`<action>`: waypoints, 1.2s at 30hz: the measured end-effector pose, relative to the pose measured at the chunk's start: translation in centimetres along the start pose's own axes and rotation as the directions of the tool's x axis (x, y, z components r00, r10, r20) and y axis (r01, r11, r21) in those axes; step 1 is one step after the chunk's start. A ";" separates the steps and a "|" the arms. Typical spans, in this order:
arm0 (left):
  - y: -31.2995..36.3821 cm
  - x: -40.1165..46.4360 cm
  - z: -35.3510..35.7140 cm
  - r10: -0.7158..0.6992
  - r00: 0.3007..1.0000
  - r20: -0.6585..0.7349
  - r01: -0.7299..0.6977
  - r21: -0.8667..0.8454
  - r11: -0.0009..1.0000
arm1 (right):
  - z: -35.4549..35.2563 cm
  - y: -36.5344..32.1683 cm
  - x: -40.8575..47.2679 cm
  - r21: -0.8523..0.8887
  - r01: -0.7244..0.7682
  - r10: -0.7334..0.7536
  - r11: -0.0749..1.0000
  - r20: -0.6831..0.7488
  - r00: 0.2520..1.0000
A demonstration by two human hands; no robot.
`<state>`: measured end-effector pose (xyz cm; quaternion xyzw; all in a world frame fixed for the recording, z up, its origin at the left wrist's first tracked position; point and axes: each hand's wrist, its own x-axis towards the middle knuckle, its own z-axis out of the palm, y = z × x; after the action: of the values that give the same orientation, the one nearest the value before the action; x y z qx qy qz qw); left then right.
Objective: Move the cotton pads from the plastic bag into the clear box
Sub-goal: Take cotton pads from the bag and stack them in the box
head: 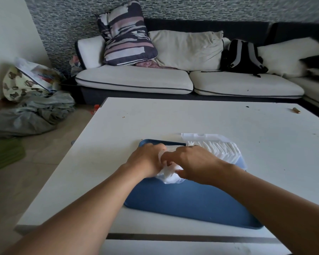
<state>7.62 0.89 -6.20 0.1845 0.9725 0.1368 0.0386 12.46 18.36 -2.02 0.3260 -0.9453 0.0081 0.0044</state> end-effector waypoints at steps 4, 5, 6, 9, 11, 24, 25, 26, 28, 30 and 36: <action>0.2 -0.3 0.2 -0.031 0.998 -0.060 0.031 0.000 1.000 | 1.2 0.1 0.7 -0.139 -0.091 0.099 0.986 0.053 0.994; 0.6 -0.5 0.1 -0.030 0.997 -0.067 0.032 0.027 0.999 | 1.5 0.0 0.8 -0.163 -0.100 0.108 0.981 0.039 0.993; 0.8 -0.5 0.1 -0.030 0.997 -0.070 0.034 0.055 0.998 | 1.7 0.0 1.0 -0.170 -0.100 0.106 0.980 0.029 0.994; 1.3 -0.2 -0.2 -0.040 0.996 -0.077 0.049 0.126 0.991 | 1.4 0.8 0.7 0.131 -0.102 0.110 0.986 -0.049 0.993; 1.2 0.0 -0.3 -0.073 0.994 -0.084 0.081 0.101 0.992 | 0.3 1.5 0.1 0.455 -0.070 0.181 0.888 -0.204 0.962; 4.7 -3.0 -6.6 0.046 0.900 0.434 0.434 -0.881 -0.186 | -3.5 2.0 -1.0 0.985 0.025 0.348 -0.169 0.036 0.937; 5.2 -3.3 -6.7 0.125 0.885 0.449 0.466 -0.845 -0.263 | -3.5 1.8 -1.0 0.993 0.033 0.336 -0.114 0.007 0.942; 5.6 -3.4 -6.7 0.166 0.878 0.449 0.479 -0.822 -0.308 | -3.5 1.6 -0.9 0.998 0.042 0.328 -0.040 -0.026 0.944; 5.9 -3.5 -6.9 0.153 0.888 0.434 0.460 -0.819 -0.342 | -3.3 1.4 -0.8 0.993 0.055 0.326 0.105 -0.087 0.941; 5.9 -3.5 -7.1 0.148 0.906 0.398 0.423 -0.823 -0.379 | -3.2 1.3 -0.8 0.978 0.087 0.356 0.191 -0.152 0.922; 5.7 -3.1 -7.0 0.194 0.928 0.319 0.374 -0.807 -0.458 | -3.2 1.6 -0.6 0.928 0.244 0.440 0.283 -0.352 0.827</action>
<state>11.60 3.12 2.21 -0.0074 0.3736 0.8587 0.3507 11.94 20.00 1.19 0.1823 -0.7220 0.6626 0.0802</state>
